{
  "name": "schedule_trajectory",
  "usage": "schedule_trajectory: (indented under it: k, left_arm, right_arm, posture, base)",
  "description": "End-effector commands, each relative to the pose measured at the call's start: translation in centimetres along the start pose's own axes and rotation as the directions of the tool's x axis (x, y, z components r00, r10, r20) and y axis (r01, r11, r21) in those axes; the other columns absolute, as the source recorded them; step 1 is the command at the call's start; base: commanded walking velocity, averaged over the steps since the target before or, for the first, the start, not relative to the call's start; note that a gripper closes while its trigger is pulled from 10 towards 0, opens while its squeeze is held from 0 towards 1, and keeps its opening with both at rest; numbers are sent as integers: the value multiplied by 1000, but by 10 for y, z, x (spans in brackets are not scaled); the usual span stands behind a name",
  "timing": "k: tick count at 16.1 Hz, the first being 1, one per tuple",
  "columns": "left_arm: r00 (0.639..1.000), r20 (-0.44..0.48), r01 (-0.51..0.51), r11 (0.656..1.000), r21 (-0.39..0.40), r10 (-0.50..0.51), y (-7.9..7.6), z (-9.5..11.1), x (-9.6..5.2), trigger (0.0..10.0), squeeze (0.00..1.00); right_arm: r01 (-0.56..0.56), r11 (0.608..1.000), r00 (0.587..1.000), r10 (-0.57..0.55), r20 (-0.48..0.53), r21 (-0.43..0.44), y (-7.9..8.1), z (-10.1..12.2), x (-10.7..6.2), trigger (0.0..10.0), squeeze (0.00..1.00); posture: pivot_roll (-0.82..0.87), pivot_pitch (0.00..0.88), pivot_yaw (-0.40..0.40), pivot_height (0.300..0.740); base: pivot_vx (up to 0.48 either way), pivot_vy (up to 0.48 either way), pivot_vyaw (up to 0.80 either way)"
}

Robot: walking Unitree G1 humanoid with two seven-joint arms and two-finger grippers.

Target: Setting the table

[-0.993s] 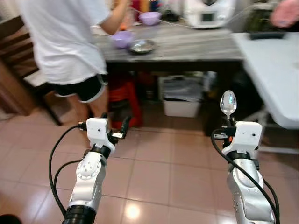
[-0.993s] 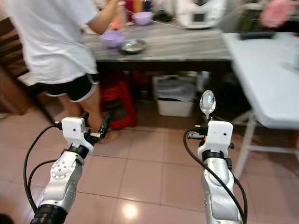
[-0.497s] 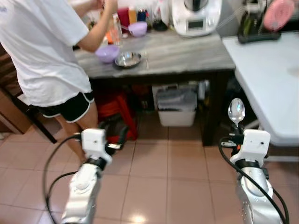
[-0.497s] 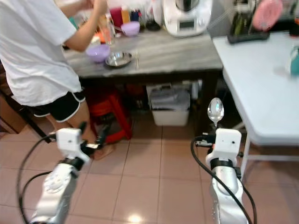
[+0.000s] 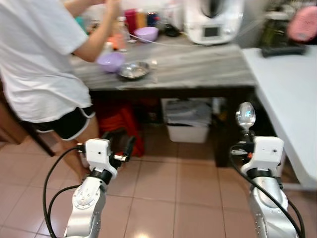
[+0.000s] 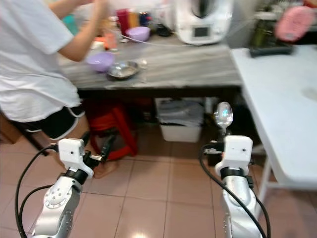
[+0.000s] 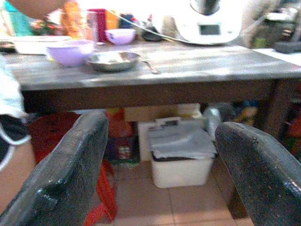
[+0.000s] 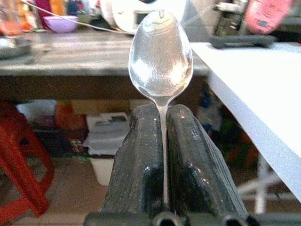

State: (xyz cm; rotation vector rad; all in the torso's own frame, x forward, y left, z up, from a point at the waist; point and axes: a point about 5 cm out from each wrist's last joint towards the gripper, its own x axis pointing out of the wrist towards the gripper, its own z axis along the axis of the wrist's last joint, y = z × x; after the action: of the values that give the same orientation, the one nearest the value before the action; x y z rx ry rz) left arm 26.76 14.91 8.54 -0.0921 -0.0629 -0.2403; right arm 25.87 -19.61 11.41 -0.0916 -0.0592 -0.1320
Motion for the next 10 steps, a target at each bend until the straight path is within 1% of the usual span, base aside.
schedule_trajectory:
  k: [1,4,8,10]
  left_arm:
    - [1000,-5,-30,999,24,30,13,3,-3,10000,0]
    - [1000,-12,-13,1000,15,13,9,2,-1,10000,0]
    - [1000,-17,3,1000,6,-3,6,2,1,10000,0]
    - [1000,-22,20,1000,0,-20,2,1,1,10000,0]
  right_arm:
    - [-37,999,999,36,31,26,12,7,2,10000,0]
    - [-34,999,999,33,29,24,12,6,1,10000,0]
    - [-29,999,999,29,26,27,12,5,0,10000,0]
    - [-28,999,999,28,25,30,12,5,0,10000,0]
  posture:
    - [-121,11,105,740]
    - [-122,13,108,740]
    - [-122,13,110,740]
    - [-123,14,110,740]
  base:
    - [394,0,481]
    - [382,0,442]
    - [370,0,536]
    - [336,0,0]
